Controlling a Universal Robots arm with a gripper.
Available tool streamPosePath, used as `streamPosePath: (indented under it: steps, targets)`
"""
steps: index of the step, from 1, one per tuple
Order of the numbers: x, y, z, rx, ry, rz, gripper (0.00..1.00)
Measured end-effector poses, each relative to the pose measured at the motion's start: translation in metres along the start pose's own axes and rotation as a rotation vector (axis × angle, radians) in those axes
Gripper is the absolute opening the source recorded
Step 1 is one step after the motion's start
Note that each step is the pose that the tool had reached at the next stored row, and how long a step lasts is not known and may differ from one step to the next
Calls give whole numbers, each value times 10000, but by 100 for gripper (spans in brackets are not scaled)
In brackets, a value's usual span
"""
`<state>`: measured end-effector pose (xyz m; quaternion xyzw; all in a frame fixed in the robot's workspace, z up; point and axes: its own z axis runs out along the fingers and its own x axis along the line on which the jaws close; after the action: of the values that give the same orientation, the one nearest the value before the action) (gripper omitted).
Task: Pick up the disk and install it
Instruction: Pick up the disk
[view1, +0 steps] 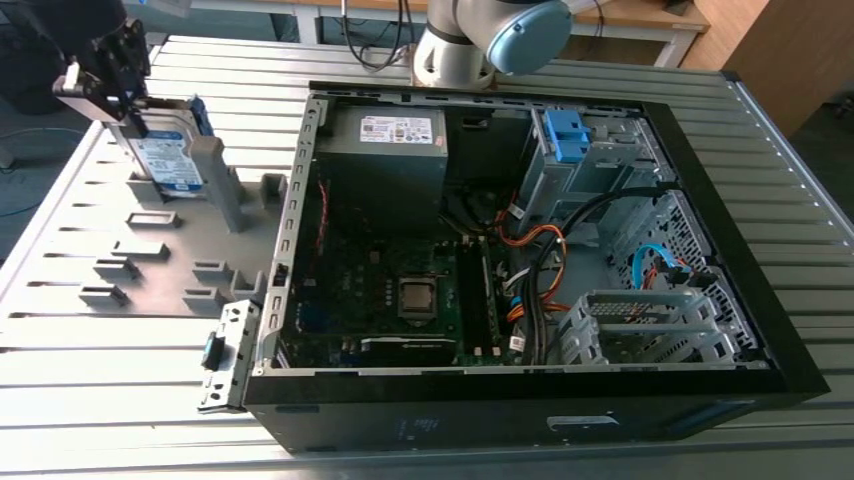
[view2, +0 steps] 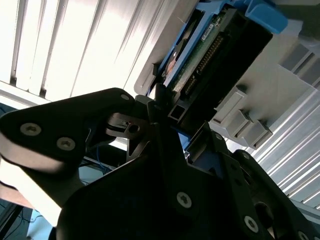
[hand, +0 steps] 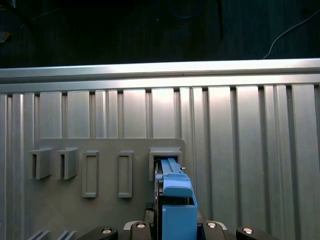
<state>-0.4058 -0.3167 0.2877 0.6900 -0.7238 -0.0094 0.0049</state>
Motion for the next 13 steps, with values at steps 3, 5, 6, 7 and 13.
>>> streamPosePath:
  steps: [3,5,6,7,13]
  targets:
    - [0,1,-19,0,-7,1,36]
    - [0,2,-36,1,-14,1,36]
    - [0,1,-44,0,-18,0,36]
    - [0,2,-50,0,-24,0,36]
    - [0,2,-94,-1,-63,-1,36]
